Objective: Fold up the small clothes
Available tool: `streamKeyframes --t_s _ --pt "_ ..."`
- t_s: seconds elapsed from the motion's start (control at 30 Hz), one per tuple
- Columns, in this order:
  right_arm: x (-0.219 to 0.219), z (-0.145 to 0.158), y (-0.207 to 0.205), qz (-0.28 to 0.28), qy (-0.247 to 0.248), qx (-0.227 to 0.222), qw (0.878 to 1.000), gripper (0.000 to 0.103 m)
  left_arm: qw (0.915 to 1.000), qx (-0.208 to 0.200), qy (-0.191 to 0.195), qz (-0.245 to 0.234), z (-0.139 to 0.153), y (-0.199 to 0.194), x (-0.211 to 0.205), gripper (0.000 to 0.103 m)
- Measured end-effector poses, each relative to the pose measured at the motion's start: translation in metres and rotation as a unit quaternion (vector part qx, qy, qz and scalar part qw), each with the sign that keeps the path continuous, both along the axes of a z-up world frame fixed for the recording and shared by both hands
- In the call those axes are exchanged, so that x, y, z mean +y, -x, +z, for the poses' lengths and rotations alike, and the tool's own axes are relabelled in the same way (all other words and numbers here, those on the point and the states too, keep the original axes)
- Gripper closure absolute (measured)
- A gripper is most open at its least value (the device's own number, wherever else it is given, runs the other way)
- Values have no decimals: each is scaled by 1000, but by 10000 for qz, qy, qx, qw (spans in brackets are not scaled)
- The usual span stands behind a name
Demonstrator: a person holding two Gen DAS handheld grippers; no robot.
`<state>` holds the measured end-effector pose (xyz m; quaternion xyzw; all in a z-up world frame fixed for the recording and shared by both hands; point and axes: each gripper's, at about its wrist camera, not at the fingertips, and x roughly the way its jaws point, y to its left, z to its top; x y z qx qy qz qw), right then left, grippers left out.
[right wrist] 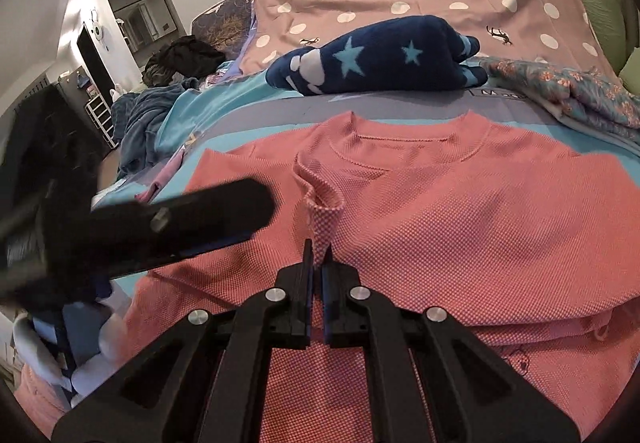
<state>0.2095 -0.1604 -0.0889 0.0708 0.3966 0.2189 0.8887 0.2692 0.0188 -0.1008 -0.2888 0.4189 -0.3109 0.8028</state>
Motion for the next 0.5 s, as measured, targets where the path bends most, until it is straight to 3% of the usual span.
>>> streamKeyframes --t_s 0.07,0.2,0.27,0.3,0.33,0.37,0.4,0.5 --pt "-1 -1 0 5 -71 14 10000 98 9995 296 96 -46 -4 -14 -5 27" --pt "0 0 3 110 -117 -61 9999 96 9978 625 -222 -14 -10 -33 -19 29" --pt "6 1 5 275 -59 -94 9996 89 9966 725 -384 5 -11 -39 -28 36" --pt "8 1 6 335 -29 -87 9994 86 9960 731 -508 4 -11 -41 -32 51" --pt "10 0 6 399 15 -62 9992 79 9953 755 -601 -42 -13 -41 -35 81" --pt "10 0 7 439 34 -43 9990 78 9948 801 -629 -93 -16 -42 -36 95" --pt "10 1 8 445 48 -38 9990 77 9942 869 -623 -127 -21 -42 -37 99" --pt "-1 12 16 286 319 -137 9990 72 9956 744 -575 15 -27 -39 -29 100"
